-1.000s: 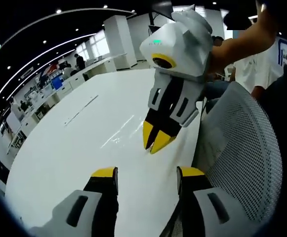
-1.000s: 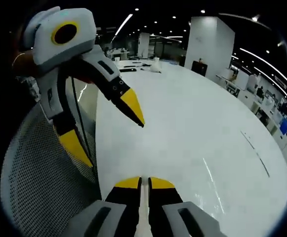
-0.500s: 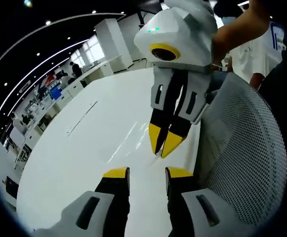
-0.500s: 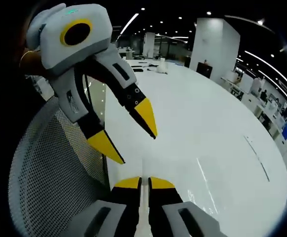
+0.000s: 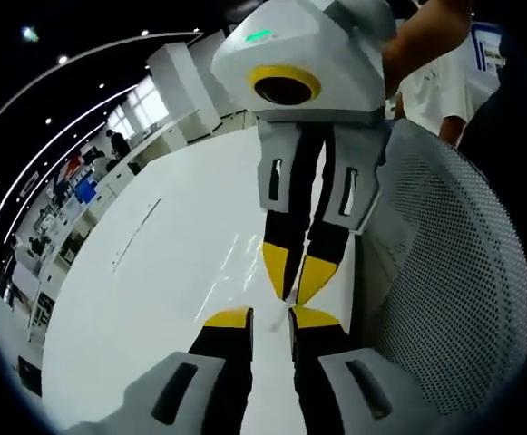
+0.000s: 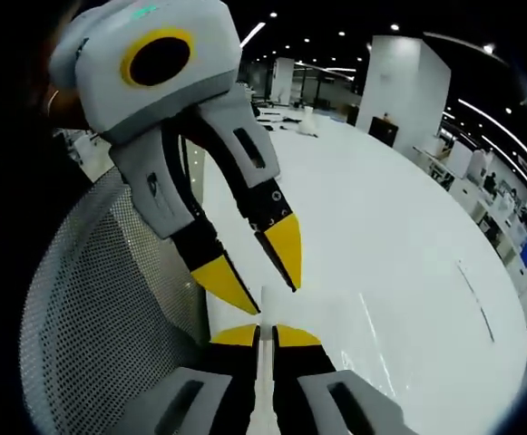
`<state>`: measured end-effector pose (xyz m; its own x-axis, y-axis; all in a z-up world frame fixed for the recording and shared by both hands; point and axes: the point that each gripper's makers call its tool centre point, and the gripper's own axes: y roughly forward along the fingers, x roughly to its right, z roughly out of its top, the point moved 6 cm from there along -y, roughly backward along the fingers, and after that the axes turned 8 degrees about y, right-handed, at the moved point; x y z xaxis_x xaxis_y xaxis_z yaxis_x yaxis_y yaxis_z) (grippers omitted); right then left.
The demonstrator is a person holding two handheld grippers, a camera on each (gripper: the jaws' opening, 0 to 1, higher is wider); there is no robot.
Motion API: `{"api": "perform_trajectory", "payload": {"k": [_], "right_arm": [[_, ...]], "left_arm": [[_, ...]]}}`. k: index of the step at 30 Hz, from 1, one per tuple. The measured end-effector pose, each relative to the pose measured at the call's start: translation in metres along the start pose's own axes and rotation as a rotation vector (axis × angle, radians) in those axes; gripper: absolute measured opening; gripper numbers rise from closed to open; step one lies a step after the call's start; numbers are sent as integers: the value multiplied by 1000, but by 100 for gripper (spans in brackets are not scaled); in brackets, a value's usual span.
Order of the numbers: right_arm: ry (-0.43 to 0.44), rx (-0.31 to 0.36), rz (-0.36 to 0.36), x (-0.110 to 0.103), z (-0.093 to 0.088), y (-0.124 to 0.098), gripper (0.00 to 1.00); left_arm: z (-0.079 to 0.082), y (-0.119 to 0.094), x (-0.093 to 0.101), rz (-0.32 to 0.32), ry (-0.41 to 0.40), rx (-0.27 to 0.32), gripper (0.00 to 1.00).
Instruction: Open the resealable bag by pulling the two sides of the seal apart until the entire bag opening is separated and visibly accessible.
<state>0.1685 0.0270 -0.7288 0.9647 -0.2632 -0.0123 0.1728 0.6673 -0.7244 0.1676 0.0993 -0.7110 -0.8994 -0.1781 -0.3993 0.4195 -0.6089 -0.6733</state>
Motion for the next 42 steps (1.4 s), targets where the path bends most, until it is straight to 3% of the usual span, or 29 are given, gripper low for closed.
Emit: {"api": "perform_trajectory", "payload": {"k": [4, 12, 24, 31, 37, 39, 42], "right_arm": [[-2, 0, 3, -2, 1, 1, 1], [-15, -4, 1, -4, 2, 1, 1], [-76, -27, -8, -8, 1, -1, 0], [-217, -36, -58, -10, 5, -1, 0], [-219, -42, -44, -13, 4, 0, 0], [-214, -49, -36, -13, 3, 1, 0], [-203, -49, -21, -14, 4, 2, 0]], "left_arm": [[1, 2, 4, -37, 41, 6, 10], [-1, 5, 12, -94, 176, -41, 5], [4, 8, 14, -142, 317, -11, 0], [3, 5, 9, -140, 284, 17, 0], [0, 5, 12, -175, 244, 2, 0], [-2, 6, 14, -170, 157, -5, 0], [-3, 4, 15, -167, 196, -8, 0]]}}
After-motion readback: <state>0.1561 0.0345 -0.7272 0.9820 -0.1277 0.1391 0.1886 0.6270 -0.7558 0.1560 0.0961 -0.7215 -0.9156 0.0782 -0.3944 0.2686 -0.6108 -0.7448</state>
